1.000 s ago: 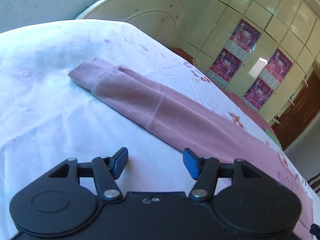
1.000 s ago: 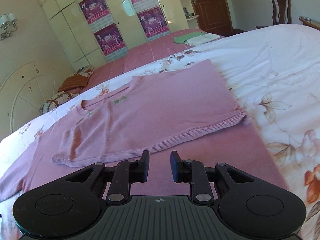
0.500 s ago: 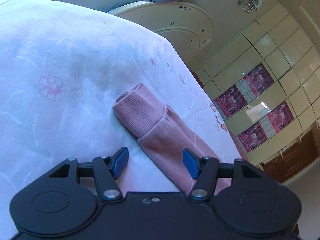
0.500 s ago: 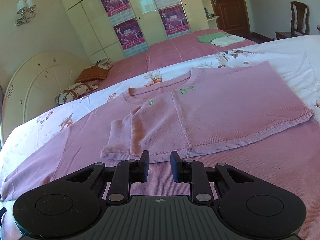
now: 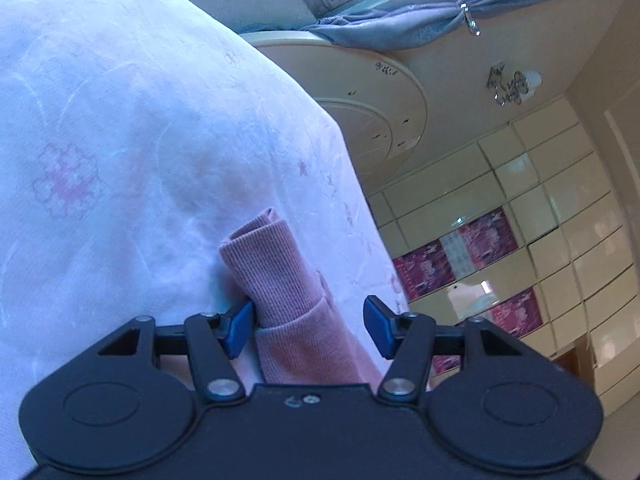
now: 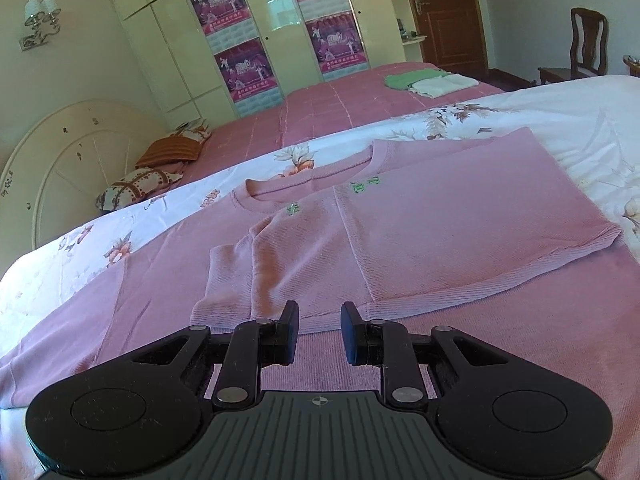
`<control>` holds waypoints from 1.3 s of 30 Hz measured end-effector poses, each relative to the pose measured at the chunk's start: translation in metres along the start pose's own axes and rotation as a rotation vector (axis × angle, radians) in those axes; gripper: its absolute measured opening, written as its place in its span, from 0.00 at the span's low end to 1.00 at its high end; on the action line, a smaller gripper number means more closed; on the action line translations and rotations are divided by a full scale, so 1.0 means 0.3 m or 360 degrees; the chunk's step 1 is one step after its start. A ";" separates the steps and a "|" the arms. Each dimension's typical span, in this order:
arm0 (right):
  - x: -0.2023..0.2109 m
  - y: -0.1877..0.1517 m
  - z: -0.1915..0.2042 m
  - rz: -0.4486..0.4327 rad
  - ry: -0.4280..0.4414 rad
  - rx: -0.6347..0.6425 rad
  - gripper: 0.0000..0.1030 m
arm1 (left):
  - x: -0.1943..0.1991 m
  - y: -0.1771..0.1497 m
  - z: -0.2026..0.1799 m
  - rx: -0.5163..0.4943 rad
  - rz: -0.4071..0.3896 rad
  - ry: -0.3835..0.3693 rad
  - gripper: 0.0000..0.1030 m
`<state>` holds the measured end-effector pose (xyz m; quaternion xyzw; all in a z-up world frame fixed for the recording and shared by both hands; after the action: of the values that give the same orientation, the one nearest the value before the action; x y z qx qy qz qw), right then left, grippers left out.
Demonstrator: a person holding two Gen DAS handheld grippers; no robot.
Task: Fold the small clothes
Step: 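Reach the left gripper to the other sleeve cuff and close on it, then lift the sleeve with the left gripper, fold it across the body, release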
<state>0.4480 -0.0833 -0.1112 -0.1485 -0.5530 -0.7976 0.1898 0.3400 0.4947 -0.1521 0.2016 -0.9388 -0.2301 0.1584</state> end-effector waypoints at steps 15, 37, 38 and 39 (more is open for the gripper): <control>-0.015 0.007 -0.049 0.0016 0.0012 -0.0023 0.22 | 0.007 -0.015 0.022 0.0132 -0.0019 0.0036 0.55; 0.031 0.070 -0.229 -0.0025 -0.0106 0.0002 0.22 | -0.032 -0.258 -0.373 -0.0805 0.0213 -0.0058 0.11; 0.034 0.070 -0.241 -0.0024 -0.0103 0.0002 0.22 | -0.022 -0.306 -0.430 -0.0848 0.0242 -0.0130 0.11; 0.036 0.070 -0.254 -0.0022 -0.0103 0.0004 0.22 | -0.012 -0.362 -0.486 -0.0881 0.0280 -0.0206 0.11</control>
<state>0.4462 -0.1629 -0.1152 -0.1703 -0.5609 -0.7929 0.1665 0.4331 0.3543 -0.0834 0.0535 -0.8623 -0.4753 0.1664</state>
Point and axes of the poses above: each gripper's, at about its wrist camera, not at the fingertips, and x roughly against the way its jaws point, z to its left, y to its top, the point moved 6 cm from there along -x, roughly the way its jaws point, and after that the axes turned 15 degrees about -z, right-handed, at the moved point
